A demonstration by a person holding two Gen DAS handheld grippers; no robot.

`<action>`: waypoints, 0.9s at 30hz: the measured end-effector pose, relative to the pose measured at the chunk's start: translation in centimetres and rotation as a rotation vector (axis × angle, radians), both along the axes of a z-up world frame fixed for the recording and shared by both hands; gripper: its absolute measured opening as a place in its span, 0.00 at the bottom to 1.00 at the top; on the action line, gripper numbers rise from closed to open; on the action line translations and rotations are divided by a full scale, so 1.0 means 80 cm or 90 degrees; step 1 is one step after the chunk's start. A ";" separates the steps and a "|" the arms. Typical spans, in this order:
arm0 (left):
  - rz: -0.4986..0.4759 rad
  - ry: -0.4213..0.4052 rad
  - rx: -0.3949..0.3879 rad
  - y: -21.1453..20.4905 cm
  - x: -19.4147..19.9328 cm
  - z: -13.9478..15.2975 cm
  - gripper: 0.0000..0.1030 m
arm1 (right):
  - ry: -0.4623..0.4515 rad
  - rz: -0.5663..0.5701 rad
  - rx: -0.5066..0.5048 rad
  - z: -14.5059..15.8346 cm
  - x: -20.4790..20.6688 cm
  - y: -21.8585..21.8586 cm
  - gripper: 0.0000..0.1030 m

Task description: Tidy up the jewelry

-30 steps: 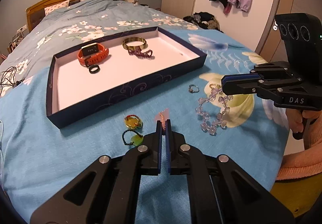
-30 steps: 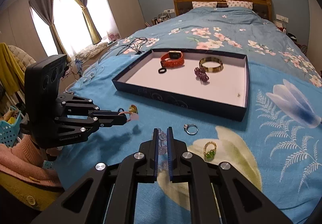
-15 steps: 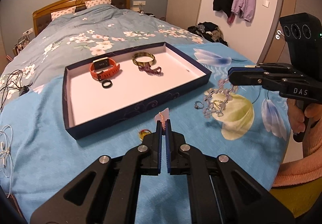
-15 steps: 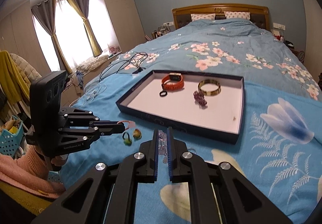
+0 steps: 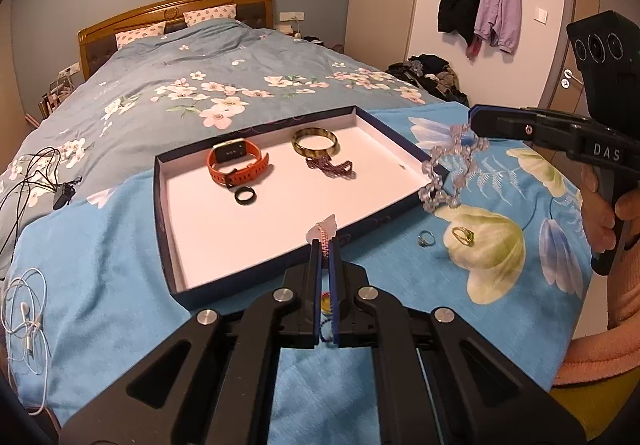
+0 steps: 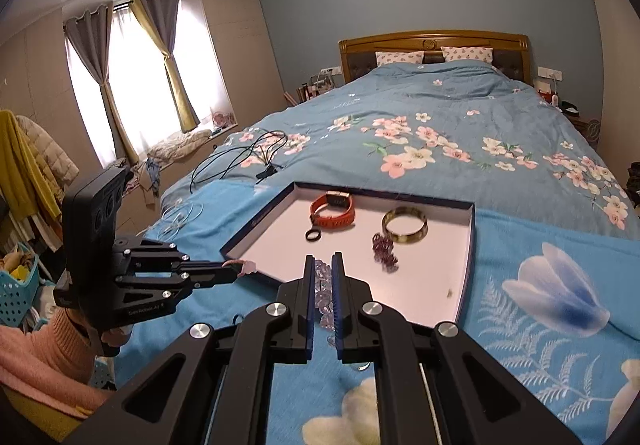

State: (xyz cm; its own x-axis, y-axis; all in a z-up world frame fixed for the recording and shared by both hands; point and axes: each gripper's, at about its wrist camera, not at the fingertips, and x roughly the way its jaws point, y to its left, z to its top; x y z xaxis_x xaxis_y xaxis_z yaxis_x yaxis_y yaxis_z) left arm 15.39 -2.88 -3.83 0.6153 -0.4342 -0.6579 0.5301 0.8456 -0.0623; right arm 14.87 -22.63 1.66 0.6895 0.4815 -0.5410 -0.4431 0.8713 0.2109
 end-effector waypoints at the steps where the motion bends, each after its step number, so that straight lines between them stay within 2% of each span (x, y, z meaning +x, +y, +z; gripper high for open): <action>1: 0.001 -0.001 0.000 0.000 0.002 0.001 0.04 | -0.002 0.000 0.000 0.001 0.002 0.000 0.06; 11: 0.015 -0.005 0.013 0.002 0.027 0.003 0.04 | -0.013 -0.012 -0.006 0.005 0.035 0.001 0.06; 27: 0.030 0.007 0.038 -0.001 0.072 -0.008 0.04 | 0.016 -0.013 -0.007 -0.012 0.079 0.016 0.06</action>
